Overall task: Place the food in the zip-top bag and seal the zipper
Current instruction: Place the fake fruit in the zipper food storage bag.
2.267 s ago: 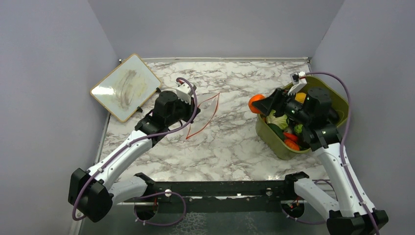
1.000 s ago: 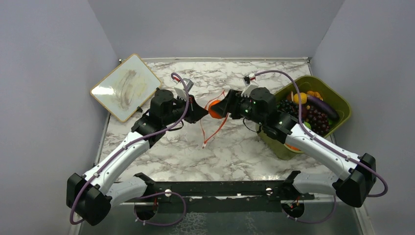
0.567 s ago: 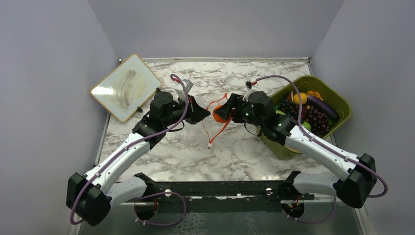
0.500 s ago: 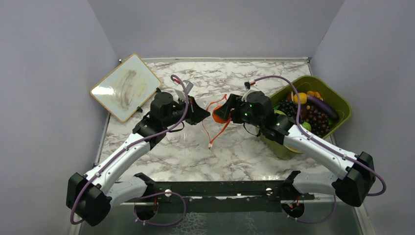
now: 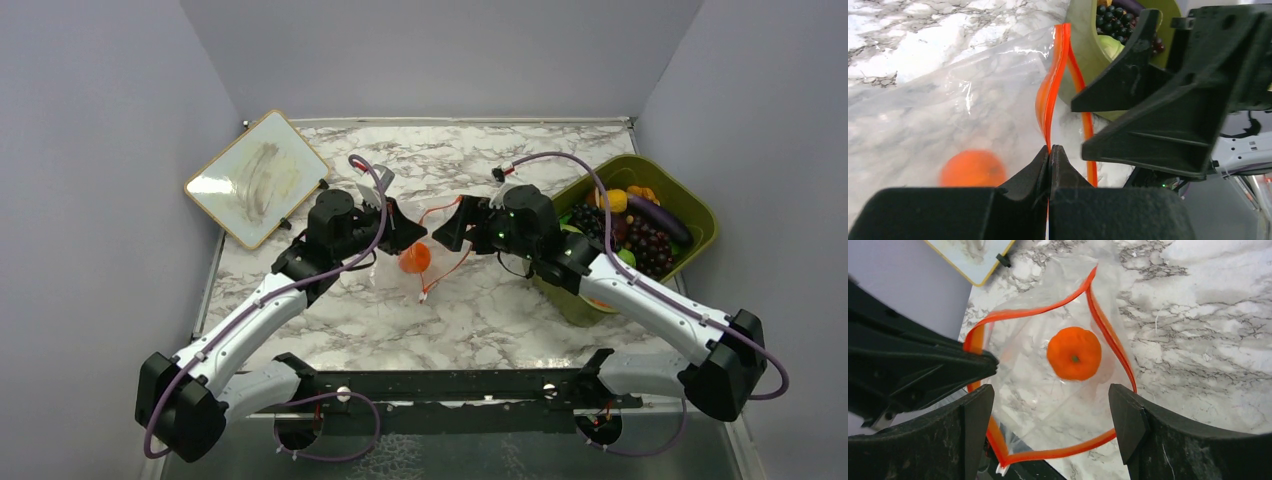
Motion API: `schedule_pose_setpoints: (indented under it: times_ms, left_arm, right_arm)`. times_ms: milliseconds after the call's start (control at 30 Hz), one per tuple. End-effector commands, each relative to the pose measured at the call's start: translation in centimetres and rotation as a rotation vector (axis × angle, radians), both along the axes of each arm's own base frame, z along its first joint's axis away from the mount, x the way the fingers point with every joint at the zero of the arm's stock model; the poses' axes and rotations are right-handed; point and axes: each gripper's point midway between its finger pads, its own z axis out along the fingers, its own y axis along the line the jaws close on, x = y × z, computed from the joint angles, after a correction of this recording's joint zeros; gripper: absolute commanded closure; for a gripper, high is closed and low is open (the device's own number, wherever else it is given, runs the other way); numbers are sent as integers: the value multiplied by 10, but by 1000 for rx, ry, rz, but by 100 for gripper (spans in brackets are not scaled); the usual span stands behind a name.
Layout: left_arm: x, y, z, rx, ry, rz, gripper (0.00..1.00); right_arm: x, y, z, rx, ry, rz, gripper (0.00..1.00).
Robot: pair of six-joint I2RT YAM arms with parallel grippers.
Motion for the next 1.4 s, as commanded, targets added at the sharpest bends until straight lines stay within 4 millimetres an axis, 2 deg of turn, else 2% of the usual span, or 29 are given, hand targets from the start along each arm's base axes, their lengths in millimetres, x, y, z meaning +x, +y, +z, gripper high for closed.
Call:
schedule_pose_setpoints:
  times_ms: [0, 100, 200, 333, 467, 633, 767, 833, 967, 1033, 1133, 1233, 1367]
  left_arm:
    - [11, 3, -1, 25, -43, 36, 100]
    - [15, 4, -2, 39, -47, 50, 100]
    - [23, 6, -6, 70, -63, 69, 100]
    - [33, 12, -12, 147, -80, 99, 100]
    - [34, 18, -7, 181, -114, 113, 100]
    - [35, 26, 4, 240, -172, 107, 100]
    - [32, 33, -2, 260, -189, 123, 100]
    - [28, 33, -6, 254, -193, 114, 100]
    - [24, 32, -5, 250, -202, 94, 100]
    - [23, 34, -5, 252, -209, 98, 100]
    - [22, 37, -8, 248, -221, 111, 100]
    - [20, 35, -6, 240, -227, 92, 100]
    - [22, 42, -10, 268, -231, 124, 100]
  right_arm:
    - [-10, 3, 28, 20, -100, 96, 14]
    - [-20, 4, 35, -11, -140, 181, 15]
    - [-21, -7, 37, -75, -191, 195, 16]
    - [-10, -36, 43, -211, -264, 113, 16]
    - [5, -65, 53, -339, -342, 6, 16]
    - [21, -100, 53, -508, -335, -122, 20]
    - [27, -127, 53, -597, -313, -219, 27]
    - [32, -147, 52, -657, -296, -290, 32]
    - [36, -175, 42, -734, -231, -348, 34]
    - [36, -191, 35, -744, -176, -409, 34]
    - [37, -214, 25, -670, -86, -540, 32]
    - [32, -222, 16, -592, -38, -650, 29]
    - [27, -235, 6, -563, 21, -761, 24]
